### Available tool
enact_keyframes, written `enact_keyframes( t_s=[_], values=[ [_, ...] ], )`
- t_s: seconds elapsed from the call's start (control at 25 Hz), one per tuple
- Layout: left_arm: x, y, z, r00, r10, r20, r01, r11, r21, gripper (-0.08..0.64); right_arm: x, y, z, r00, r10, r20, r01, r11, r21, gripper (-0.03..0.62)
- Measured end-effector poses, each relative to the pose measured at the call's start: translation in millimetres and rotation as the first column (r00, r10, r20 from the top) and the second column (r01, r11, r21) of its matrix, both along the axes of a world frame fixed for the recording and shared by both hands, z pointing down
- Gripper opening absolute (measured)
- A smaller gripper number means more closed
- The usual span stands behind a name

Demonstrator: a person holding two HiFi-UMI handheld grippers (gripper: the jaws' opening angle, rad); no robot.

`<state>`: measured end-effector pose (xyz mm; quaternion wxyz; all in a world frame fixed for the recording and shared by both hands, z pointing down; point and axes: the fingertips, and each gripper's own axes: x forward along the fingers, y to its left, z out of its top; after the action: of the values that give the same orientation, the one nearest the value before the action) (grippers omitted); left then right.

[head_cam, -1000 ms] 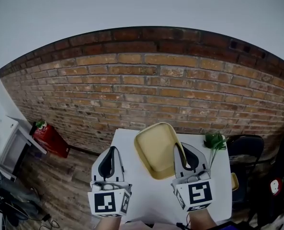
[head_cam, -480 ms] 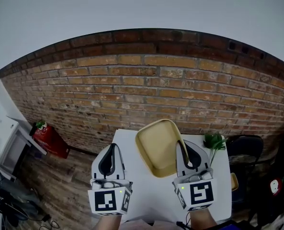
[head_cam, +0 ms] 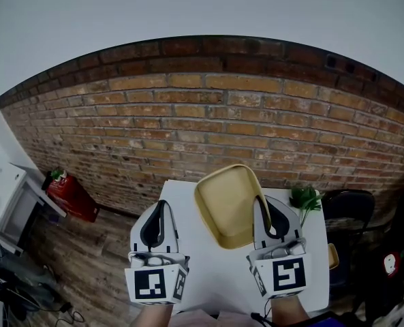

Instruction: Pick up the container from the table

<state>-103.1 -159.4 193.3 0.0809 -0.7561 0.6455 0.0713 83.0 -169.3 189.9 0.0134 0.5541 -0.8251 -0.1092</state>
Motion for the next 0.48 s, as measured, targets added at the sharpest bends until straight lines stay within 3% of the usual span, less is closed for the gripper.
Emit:
enact_keyframes(
  t_s=[0.48],
  values=[
    [2.6, -2.6, 1.1, 1.000, 0.006, 0.001, -0.006, 1.000, -0.001, 0.009, -0.1, -1.8, 2.3, 1.000, 0.000, -0.001, 0.000, 1.000, -0.003, 0.003]
  ],
)
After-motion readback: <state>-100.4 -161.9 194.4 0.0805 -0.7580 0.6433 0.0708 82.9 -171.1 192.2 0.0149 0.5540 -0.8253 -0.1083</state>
